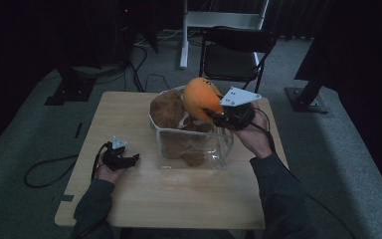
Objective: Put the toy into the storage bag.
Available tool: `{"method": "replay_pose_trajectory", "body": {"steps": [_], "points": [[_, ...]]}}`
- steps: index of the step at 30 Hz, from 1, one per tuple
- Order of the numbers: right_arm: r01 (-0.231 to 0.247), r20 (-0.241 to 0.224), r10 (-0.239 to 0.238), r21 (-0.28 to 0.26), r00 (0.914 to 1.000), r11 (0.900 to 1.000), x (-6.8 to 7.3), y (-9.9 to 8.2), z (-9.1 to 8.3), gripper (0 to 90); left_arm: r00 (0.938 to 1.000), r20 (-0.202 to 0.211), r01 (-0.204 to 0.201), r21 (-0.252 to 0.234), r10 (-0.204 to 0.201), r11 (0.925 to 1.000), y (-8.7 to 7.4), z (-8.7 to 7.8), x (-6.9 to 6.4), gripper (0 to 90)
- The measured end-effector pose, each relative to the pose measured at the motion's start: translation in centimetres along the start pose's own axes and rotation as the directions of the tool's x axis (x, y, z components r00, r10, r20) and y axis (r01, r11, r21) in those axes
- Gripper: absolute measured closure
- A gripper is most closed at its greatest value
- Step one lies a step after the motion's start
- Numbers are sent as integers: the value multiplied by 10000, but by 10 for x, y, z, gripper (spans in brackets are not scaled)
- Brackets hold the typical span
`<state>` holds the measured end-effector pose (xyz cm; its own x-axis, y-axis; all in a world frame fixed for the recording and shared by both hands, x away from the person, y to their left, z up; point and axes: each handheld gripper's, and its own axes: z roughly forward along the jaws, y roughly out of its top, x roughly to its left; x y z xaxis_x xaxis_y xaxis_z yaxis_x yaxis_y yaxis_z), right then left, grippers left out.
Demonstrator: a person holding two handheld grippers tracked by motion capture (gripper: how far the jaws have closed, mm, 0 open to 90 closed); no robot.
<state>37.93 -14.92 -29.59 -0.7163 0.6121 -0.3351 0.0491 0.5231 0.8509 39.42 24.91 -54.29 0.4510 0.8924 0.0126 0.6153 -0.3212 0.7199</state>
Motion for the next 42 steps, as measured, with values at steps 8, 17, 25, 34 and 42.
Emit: {"method": "replay_pose_trajectory", "body": {"steps": [8, 17, 25, 34, 42], "points": [[14, -149, -14, -3, 9999, 10000, 3, 0, 1, 485, 10000, -2, 2, -2, -2, 10000, 0, 0, 0, 278], [73, -272, -70, 120, 9996, 9999, 7, -3, 5, 484, 10000, -6, 0, -8, 0, 10000, 0, 0, 0, 278], [1, -368, 8, 239, 9993, 9997, 9, -9, 9, 484, 10000, -1, 2, -6, -2, 10000, 0, 0, 0, 278], [-67, -503, 92, 508, 9987, 9987, 10, -18, 12, 482, 10000, -3, 1, -4, -1, 10000, 0, 0, 0, 278], [63, -687, -19, 634, 9976, 9980, 13, -24, 11, 478, 10000, -1, 0, -2, 0, 10000, 0, 0, 0, 278]]}}
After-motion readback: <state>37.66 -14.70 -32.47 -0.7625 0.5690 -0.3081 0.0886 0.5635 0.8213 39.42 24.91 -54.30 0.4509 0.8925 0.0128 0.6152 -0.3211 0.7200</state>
